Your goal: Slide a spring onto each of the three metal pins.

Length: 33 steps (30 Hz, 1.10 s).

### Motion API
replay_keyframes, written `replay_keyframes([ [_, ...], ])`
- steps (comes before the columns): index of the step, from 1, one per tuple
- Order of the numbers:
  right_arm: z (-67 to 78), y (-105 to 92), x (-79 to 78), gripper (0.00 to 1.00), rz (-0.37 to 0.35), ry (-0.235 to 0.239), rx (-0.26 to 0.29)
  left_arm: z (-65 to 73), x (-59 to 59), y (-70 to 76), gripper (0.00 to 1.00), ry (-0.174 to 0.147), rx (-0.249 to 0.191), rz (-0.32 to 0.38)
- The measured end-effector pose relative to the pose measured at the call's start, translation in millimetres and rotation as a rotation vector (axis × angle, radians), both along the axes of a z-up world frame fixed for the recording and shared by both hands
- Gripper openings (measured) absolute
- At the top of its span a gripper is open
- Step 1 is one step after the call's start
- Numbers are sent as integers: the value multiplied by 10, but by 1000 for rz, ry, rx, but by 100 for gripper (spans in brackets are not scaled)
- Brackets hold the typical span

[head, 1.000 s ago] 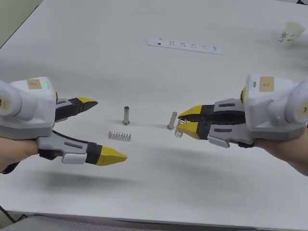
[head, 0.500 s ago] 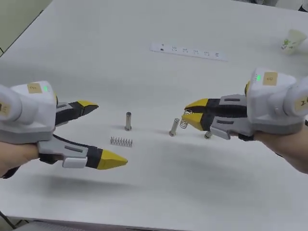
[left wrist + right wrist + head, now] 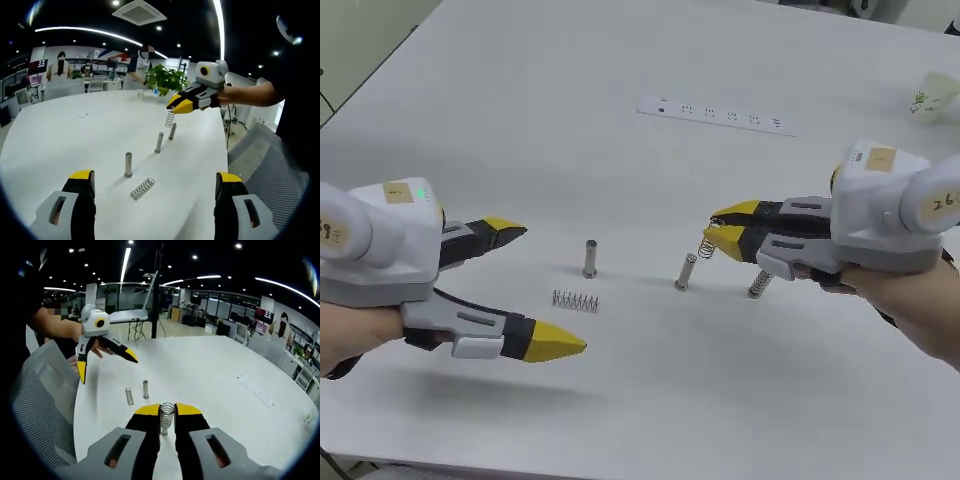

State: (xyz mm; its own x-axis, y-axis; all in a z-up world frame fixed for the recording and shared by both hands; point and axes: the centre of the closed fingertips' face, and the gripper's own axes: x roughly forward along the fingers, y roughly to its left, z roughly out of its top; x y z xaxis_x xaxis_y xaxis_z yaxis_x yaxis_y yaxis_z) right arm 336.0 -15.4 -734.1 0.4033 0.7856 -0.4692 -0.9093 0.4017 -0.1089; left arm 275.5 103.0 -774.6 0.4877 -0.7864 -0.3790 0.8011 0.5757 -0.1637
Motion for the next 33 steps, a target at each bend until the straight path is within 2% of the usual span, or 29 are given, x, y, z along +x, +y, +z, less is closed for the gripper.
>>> replay_keyframes([
  [3, -15, 21, 15, 7, -5, 9, 10, 1, -10, -8, 98, 0, -2, -1],
  [10, -64, 48, 43, 7, -16, 14, -3, 1, -34, -41, 98, 1, -4, -9],
  [33, -163, 92, 81, 7, -30, 46, -3, -4, -20, 35, 98, 5, -9, 12],
])
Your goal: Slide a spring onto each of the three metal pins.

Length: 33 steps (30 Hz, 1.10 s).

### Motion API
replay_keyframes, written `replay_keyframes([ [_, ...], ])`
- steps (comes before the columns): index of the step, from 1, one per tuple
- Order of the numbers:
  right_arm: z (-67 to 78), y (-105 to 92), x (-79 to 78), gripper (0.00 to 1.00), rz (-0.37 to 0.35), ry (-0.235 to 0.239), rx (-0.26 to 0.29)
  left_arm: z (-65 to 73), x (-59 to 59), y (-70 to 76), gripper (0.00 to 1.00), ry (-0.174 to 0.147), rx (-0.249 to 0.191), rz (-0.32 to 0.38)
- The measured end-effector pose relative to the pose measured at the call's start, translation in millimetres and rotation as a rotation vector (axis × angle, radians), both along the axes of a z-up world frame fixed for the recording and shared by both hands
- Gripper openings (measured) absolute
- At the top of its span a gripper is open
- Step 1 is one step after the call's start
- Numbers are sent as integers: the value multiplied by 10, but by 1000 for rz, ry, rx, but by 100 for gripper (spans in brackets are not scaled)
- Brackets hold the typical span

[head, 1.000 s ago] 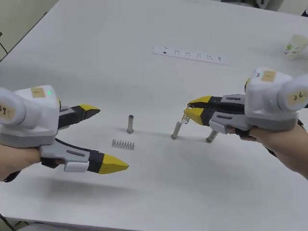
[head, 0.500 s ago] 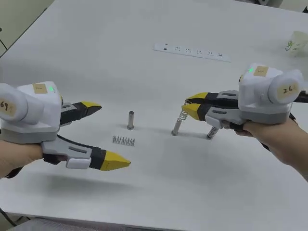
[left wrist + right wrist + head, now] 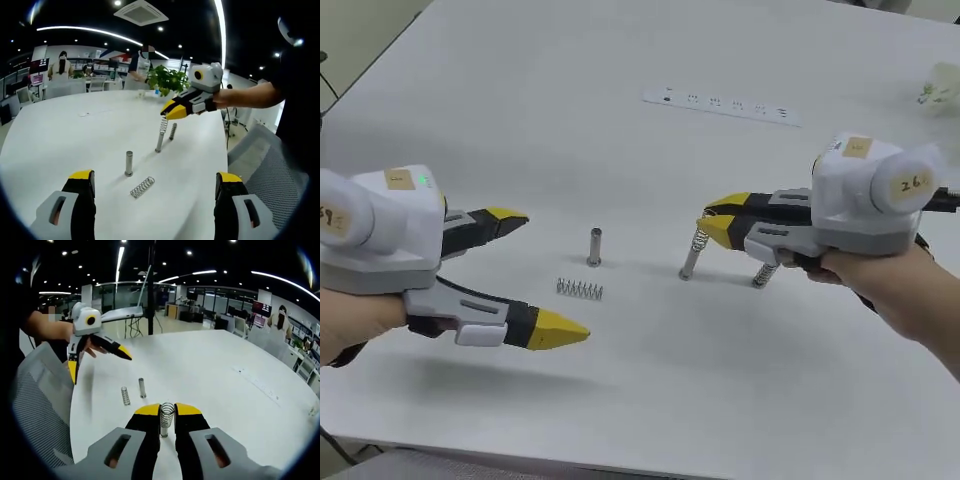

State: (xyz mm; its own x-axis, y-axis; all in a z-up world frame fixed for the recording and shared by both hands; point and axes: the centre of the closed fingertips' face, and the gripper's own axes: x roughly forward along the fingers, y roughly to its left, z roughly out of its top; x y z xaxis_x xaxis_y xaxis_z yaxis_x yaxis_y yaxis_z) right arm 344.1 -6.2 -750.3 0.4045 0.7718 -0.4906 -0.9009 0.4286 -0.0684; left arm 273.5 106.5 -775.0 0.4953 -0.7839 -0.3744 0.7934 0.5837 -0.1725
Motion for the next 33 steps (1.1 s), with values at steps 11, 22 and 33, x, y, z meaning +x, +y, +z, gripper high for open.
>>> replay_keyframes([
  [11, -121, 4, 8, 7, 1, 20, -16, -7, 1, 18, 97, 4, -2, 5],
  [22, -351, 1, 16, 8, 2, 52, -50, -16, 4, 13, 97, 7, 5, 4],
  [33, -547, -37, 41, 8, -42, 86, -56, -22, 6, 16, 97, 10, 6, 5],
])
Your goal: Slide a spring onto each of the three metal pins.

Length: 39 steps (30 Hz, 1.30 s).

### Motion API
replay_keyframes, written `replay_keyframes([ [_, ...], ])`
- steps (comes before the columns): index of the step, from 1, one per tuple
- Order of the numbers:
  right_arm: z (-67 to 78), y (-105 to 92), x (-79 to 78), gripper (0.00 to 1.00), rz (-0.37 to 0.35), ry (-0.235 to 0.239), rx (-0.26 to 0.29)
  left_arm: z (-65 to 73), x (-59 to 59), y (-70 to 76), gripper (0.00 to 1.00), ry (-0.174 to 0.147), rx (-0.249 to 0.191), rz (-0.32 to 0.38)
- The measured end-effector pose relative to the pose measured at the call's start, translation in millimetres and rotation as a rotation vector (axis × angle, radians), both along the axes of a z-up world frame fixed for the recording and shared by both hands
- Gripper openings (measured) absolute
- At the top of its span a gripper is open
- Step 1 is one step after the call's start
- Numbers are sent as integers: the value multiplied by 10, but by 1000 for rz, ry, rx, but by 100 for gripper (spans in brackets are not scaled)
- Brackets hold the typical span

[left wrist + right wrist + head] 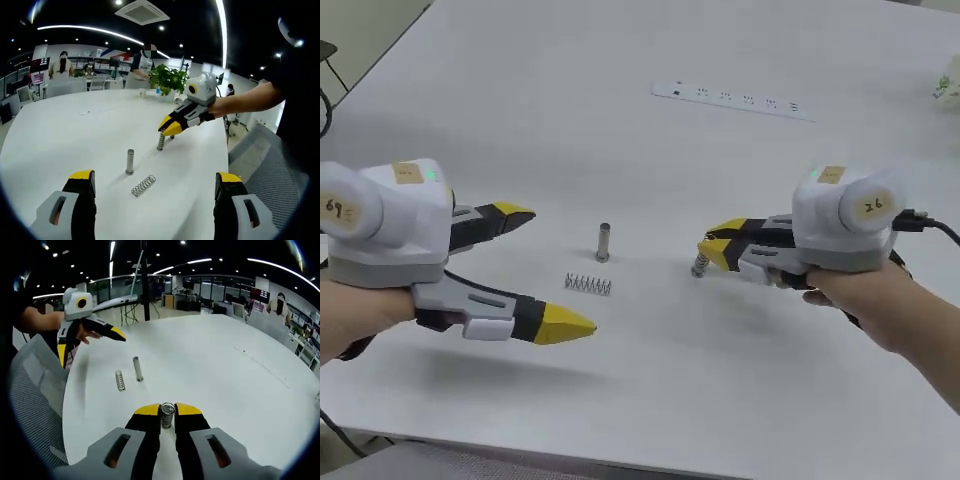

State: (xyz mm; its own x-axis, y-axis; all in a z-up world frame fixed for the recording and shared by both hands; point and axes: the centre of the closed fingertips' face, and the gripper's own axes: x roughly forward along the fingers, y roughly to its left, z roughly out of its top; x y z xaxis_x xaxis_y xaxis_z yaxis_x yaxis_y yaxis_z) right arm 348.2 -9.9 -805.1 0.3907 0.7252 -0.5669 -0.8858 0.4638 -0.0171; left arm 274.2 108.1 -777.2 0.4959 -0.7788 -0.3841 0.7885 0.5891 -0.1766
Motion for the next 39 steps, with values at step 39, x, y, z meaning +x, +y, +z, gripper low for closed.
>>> replay_keyframes([
  [39, 182, -34, -118, 20, -18, 12, 61, 73, 2, -9, 97, -7, -11, 2],
])
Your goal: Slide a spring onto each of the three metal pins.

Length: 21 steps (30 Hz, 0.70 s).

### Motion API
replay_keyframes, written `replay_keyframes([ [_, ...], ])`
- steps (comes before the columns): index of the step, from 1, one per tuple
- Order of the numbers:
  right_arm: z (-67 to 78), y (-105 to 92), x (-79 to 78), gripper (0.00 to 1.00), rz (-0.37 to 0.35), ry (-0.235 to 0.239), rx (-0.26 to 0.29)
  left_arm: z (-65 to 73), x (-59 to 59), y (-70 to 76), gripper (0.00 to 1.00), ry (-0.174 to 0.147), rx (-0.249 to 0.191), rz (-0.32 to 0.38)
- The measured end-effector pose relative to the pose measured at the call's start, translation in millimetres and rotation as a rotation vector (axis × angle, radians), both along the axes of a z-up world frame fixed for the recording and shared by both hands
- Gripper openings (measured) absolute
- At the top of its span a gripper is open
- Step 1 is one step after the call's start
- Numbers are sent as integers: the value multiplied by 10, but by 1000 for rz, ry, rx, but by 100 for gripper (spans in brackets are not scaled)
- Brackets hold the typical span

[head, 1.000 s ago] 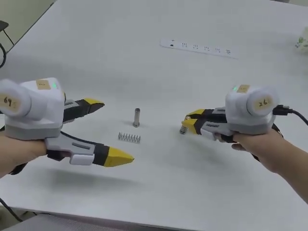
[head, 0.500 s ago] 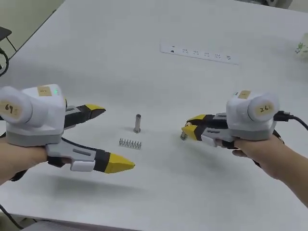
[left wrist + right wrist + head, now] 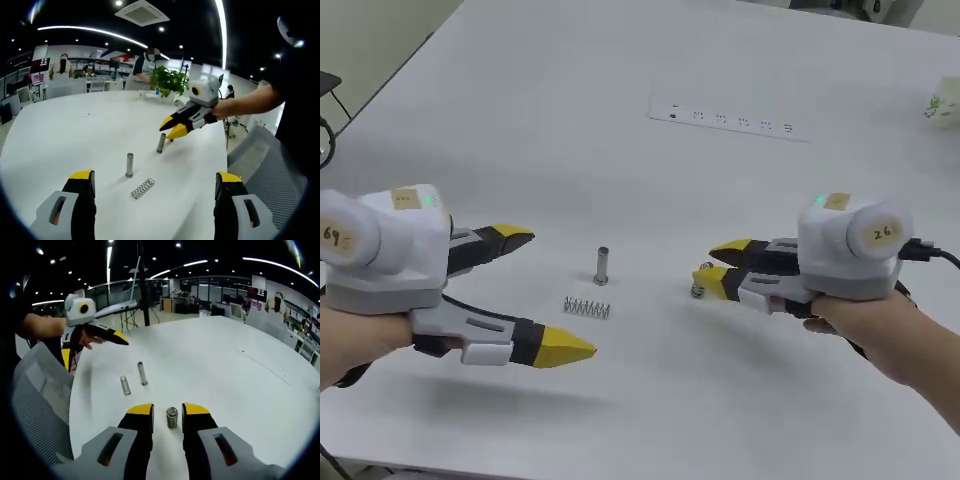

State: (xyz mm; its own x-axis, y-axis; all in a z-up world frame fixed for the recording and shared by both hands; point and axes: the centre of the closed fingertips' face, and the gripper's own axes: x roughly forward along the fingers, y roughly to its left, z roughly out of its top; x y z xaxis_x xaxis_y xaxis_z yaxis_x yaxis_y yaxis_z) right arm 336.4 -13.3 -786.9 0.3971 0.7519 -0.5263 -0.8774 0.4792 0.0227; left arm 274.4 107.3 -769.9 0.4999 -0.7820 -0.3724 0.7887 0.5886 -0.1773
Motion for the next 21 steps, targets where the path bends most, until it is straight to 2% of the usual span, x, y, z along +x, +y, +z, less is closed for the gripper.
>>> replay_keyframes([
  [4, 123, -42, 2, 21, -35, 1, 66, 6, 2, 0, 97, 2, -6, 1],
  [12, 235, -138, -9, 21, -32, -11, 102, 14, 2, -3, 98, 0, -7, 2],
  [21, 322, -149, -126, 21, -37, -20, 123, 36, -8, -9, 98, -7, -12, 3],
])
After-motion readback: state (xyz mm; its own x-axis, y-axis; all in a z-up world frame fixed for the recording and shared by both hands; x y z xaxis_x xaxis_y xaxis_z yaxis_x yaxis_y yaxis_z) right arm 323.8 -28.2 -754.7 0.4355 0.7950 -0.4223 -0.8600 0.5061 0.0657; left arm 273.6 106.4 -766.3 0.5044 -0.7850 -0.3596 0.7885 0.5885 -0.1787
